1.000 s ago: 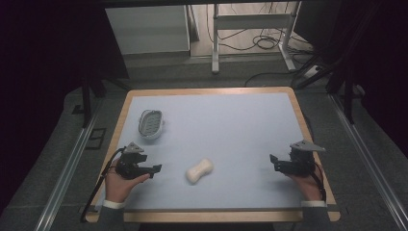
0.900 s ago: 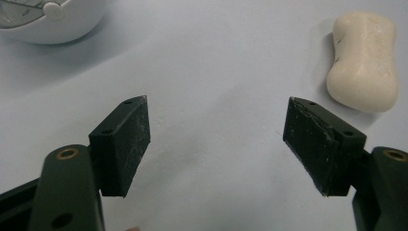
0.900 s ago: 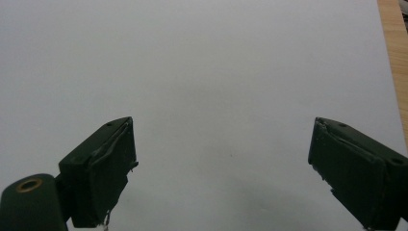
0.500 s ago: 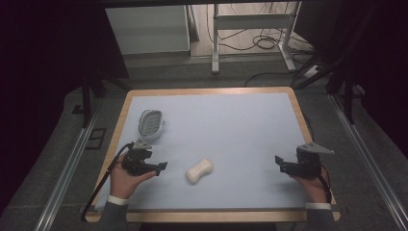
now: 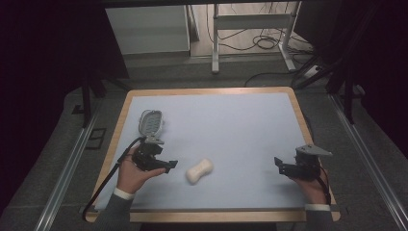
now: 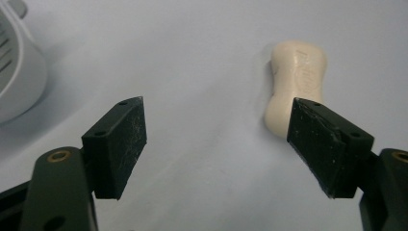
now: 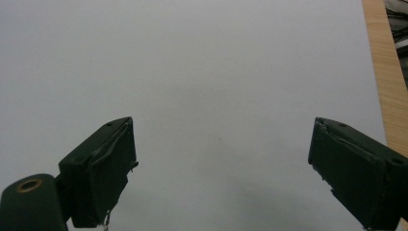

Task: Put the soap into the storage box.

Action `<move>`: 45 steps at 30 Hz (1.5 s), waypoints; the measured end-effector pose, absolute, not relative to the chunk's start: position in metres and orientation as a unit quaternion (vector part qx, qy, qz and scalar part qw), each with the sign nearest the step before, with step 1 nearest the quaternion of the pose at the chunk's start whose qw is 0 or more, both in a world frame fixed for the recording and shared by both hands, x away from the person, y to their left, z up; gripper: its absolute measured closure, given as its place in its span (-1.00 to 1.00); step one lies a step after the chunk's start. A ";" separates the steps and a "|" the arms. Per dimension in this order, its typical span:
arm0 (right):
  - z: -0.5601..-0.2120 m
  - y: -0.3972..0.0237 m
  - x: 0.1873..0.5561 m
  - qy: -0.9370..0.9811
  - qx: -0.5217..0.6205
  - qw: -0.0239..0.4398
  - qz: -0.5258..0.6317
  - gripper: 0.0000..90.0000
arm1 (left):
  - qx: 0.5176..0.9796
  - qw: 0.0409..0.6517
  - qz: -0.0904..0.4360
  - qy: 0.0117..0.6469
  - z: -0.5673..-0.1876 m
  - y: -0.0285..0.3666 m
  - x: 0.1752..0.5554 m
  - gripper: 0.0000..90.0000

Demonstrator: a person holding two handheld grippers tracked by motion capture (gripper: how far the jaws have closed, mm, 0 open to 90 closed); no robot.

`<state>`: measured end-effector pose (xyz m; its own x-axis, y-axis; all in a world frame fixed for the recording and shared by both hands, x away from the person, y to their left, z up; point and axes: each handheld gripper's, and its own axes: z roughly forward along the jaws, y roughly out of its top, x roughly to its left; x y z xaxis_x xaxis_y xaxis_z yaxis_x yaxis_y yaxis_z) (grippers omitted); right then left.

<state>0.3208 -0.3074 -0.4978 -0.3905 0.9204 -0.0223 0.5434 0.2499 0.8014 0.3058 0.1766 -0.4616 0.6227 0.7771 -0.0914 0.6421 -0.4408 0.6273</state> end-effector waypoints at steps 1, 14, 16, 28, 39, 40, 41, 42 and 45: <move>-0.498 -0.308 0.321 0.749 0.489 0.256 0.367 -0.79 | 0.846 0.316 0.106 0.417 -0.460 0.172 0.307 -0.51; -0.500 -0.311 0.318 0.750 0.491 0.257 0.360 -0.79 | 0.859 0.303 0.096 0.401 -0.460 0.151 0.313 -0.52; -0.500 -0.311 0.318 0.750 0.492 0.257 0.360 -0.79 | 0.861 0.303 0.097 0.396 -0.459 0.148 0.314 -0.52; -0.502 -0.309 0.318 0.754 0.491 0.257 0.352 -0.79 | 0.869 0.299 0.095 0.383 -0.455 0.134 0.316 -0.52; -0.502 -0.309 0.317 0.754 0.491 0.260 0.351 -0.79 | 0.878 0.290 0.090 0.369 -0.459 0.119 0.319 -0.52; -0.502 -0.309 0.317 0.754 0.491 0.260 0.350 -0.79 | 0.879 0.291 0.090 0.368 -0.459 0.117 0.319 -0.52; -0.502 -0.309 0.317 0.755 0.491 0.260 0.350 -0.79 | 0.877 0.294 0.085 0.369 -0.460 0.115 0.319 -0.52; -0.502 -0.309 0.318 0.755 0.491 0.259 0.349 -0.79 | 0.878 0.292 0.083 0.370 -0.461 0.114 0.320 -0.52; -0.504 -0.309 0.318 0.756 0.491 0.259 0.347 -0.79 | 0.881 0.284 0.080 0.371 -0.466 0.111 0.322 -0.52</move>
<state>0.3181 -0.3093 -0.5036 -0.3834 0.9223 -0.0498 0.5627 0.2759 0.7792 0.3216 0.1110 -0.4655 0.7118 0.6990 -0.0692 0.6080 -0.5638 0.5590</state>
